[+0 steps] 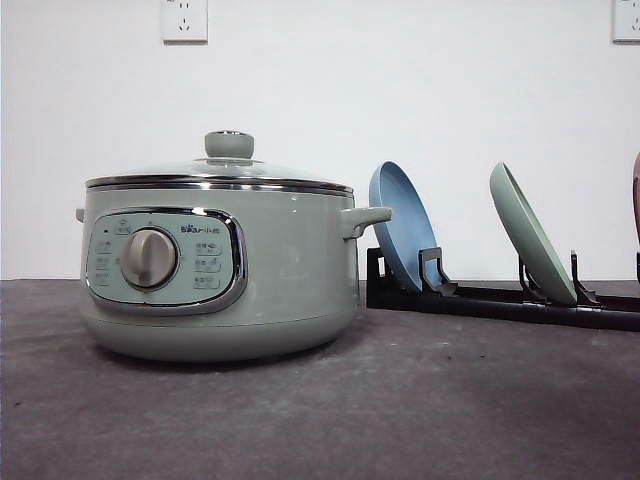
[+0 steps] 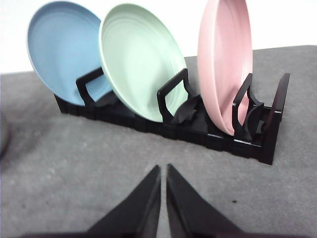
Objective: Transfer potato from steamer to green plate
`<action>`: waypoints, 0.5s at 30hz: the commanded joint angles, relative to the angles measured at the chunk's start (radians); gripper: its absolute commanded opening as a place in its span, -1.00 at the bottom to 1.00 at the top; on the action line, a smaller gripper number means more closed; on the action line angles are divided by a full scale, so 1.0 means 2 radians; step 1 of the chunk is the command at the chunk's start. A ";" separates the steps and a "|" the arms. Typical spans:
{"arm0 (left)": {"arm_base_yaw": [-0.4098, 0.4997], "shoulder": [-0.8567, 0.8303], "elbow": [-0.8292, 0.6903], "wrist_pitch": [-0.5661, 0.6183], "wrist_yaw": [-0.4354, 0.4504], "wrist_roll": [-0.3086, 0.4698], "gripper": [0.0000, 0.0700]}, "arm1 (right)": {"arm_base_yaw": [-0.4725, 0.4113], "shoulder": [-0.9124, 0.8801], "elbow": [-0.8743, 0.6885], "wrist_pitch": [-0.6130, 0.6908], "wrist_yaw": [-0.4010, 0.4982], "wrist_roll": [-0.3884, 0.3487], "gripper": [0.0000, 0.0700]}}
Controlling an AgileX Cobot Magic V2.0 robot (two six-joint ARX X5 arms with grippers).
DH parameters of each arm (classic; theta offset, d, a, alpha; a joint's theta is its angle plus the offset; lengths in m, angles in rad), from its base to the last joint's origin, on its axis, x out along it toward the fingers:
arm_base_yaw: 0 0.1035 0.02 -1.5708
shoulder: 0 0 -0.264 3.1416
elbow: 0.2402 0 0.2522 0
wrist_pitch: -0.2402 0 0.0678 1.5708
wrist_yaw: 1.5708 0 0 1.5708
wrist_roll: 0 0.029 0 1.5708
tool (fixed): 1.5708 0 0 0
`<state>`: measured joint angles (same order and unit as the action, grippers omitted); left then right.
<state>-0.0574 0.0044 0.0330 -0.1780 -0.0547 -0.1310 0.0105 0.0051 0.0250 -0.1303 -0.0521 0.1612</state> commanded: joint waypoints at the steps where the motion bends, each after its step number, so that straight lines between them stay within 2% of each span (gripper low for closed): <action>1: -0.002 0.001 0.004 0.011 -0.003 -0.010 -1.00 | 0.001 -0.001 0.019 0.007 0.001 0.021 -0.98; 5: -0.003 0.008 0.027 0.022 -0.003 -0.025 -1.00 | 0.001 0.000 0.049 0.007 0.000 0.029 -0.98; 9: -0.003 0.033 0.063 0.036 -0.003 -0.055 -1.00 | 0.001 0.007 0.087 0.001 0.001 0.038 -0.98; 15: -0.003 0.112 0.156 0.047 -0.003 -0.056 -1.00 | 0.001 0.054 0.165 -0.015 0.000 0.050 -0.98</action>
<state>-0.0631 0.2135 0.3105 -0.0976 -0.0563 -0.2348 0.0105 0.1000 0.3302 -0.1636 -0.0525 0.2413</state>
